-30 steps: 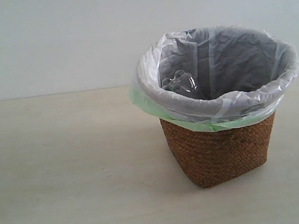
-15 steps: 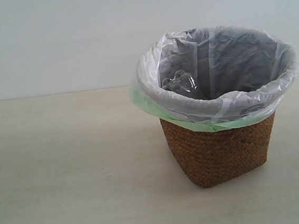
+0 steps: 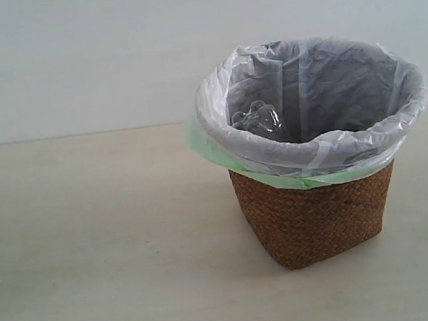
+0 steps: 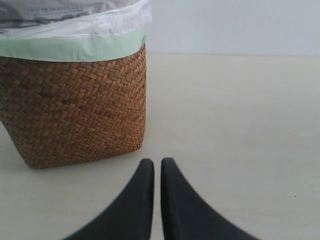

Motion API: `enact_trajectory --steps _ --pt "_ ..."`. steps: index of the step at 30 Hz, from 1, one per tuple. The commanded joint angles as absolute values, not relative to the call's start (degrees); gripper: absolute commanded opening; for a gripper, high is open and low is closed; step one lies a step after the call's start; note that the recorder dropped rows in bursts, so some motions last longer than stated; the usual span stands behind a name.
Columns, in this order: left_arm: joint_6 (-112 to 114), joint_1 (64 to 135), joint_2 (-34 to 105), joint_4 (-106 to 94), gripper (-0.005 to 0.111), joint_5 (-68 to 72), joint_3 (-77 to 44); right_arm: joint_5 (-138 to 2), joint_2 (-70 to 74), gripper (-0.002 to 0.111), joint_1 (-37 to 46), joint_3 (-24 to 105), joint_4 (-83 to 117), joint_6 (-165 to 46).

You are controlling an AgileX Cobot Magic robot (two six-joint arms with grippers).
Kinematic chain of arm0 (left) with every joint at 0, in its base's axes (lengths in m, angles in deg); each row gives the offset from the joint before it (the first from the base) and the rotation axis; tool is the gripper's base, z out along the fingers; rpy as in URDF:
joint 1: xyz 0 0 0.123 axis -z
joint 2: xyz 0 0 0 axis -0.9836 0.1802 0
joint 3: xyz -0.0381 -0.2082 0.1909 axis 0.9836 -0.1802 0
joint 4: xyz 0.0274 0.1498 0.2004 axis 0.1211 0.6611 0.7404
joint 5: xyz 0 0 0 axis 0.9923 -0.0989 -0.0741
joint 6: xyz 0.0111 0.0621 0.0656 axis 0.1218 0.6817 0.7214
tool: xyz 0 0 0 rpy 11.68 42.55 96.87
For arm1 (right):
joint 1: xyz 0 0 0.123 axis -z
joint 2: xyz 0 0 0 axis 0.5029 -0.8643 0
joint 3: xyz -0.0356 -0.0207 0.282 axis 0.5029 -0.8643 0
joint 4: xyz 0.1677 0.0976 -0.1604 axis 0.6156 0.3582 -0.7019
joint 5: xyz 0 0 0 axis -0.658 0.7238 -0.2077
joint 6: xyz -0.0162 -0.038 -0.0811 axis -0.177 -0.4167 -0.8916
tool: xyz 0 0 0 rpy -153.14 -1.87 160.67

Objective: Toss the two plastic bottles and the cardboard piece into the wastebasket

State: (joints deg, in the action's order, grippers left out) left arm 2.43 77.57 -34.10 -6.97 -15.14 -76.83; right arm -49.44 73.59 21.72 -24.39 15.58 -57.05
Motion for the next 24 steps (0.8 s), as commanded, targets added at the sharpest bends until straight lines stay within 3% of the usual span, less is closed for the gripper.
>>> enact_trajectory --steps 1,9,24 --pt "1.8 77.4 -34.3 -6.7 0.004 -15.4 -77.0 -50.0 73.9 0.002 21.6 -24.3 15.1 -57.3" --pt "1.8 74.0 -34.3 -6.7 0.004 -15.4 -77.0 -50.0 73.9 0.002 21.6 -24.3 15.1 -57.3" --pt "1.8 73.9 -34.3 -6.7 0.004 -15.2 -77.0 -50.0 73.9 0.002 21.6 -24.3 15.1 -57.3"
